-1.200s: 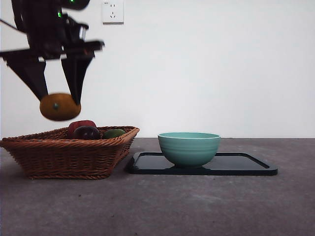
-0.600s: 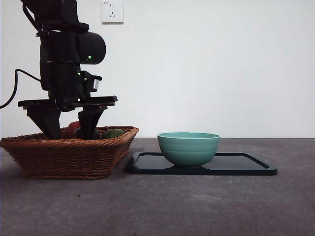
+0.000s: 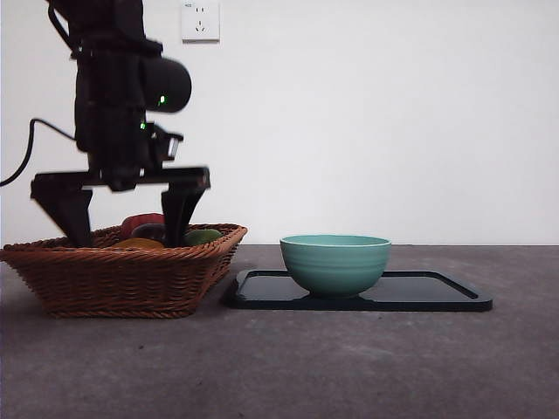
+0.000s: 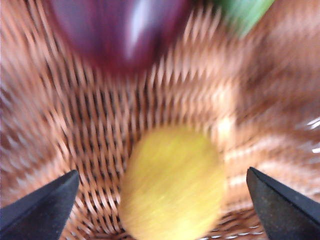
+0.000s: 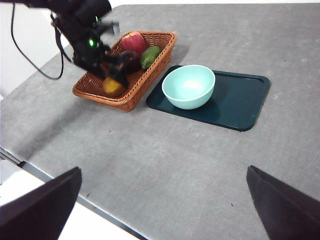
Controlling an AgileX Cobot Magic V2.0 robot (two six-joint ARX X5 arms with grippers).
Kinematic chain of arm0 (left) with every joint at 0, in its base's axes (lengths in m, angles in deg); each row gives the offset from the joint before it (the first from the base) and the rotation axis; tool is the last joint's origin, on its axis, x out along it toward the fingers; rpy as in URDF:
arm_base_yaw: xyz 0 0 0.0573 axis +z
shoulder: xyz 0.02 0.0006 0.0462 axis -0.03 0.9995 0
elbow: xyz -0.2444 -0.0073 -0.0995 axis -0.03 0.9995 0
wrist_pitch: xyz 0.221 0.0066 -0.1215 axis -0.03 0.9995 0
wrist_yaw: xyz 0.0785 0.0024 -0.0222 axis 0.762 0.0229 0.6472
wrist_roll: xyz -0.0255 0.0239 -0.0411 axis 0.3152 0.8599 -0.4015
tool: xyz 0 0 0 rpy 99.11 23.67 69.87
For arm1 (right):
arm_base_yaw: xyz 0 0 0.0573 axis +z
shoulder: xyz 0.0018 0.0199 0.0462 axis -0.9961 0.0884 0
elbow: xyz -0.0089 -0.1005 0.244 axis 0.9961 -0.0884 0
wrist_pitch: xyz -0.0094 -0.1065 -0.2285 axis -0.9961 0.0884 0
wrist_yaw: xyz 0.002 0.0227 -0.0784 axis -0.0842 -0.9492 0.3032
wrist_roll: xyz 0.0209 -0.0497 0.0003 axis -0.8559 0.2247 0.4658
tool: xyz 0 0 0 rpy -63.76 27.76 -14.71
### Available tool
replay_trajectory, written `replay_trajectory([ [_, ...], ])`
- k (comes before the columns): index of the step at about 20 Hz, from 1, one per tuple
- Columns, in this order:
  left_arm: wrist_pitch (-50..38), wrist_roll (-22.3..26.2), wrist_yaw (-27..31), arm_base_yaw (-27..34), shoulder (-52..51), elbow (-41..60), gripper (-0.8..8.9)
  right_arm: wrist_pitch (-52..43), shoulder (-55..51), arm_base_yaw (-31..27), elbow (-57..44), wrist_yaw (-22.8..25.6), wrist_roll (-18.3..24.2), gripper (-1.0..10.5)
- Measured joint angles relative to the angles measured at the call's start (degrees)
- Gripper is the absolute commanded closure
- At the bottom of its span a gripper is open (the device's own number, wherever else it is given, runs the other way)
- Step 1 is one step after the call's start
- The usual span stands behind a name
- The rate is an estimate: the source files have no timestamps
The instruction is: Pick up the wifruite, put it on the bowl, pick up the plate, put it on desk
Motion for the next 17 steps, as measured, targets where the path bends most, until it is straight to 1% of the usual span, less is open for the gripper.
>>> replay_trajectory([
  [4,0.7,0.0,-0.1,-0.7,-7.1,-0.3,2.54,0.0,0.0,0.0,0.0,0.0,0.0,3.6],
  [7,0.6,0.0,-0.1,-3.4,-13.0,-0.6,2.54,-0.3,0.0,0.0,0.0,0.0,0.0,3.6],
  [9,-0.8,0.0,-0.1,-6.5,-14.9,-0.7,2.54,-0.4,0.0,0.0,0.0,0.0,0.0,3.6],
  [14,-4.0,0.0,-0.1,-15.0,-14.6,-0.7,2.54,-0.6,0.0,0.0,0.0,0.0,0.0,3.6],
  [17,-3.5,0.3,-0.6,-19.3,-14.3,-0.7,2.54,-0.6,0.0,0.0,0.0,0.0,0.0,3.6],
])
